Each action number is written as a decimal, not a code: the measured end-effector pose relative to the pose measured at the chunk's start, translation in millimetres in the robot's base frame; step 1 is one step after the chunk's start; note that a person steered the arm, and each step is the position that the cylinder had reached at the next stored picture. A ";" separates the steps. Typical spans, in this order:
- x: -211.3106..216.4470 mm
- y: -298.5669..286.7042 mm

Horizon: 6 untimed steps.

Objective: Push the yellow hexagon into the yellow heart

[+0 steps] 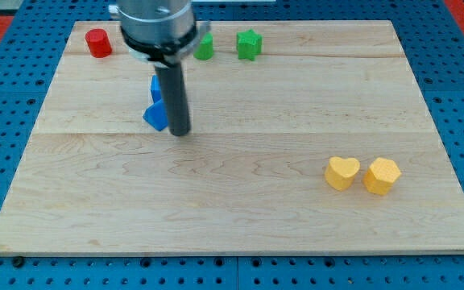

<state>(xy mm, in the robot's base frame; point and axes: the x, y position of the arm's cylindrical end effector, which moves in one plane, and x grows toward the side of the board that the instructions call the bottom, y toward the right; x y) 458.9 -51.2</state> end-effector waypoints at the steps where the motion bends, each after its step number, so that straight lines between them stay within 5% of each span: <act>1: 7.6 103.5; 2: 2.2 218.1; 3: 50.3 317.0; 4: 85.9 329.1; 6: 45.5 232.8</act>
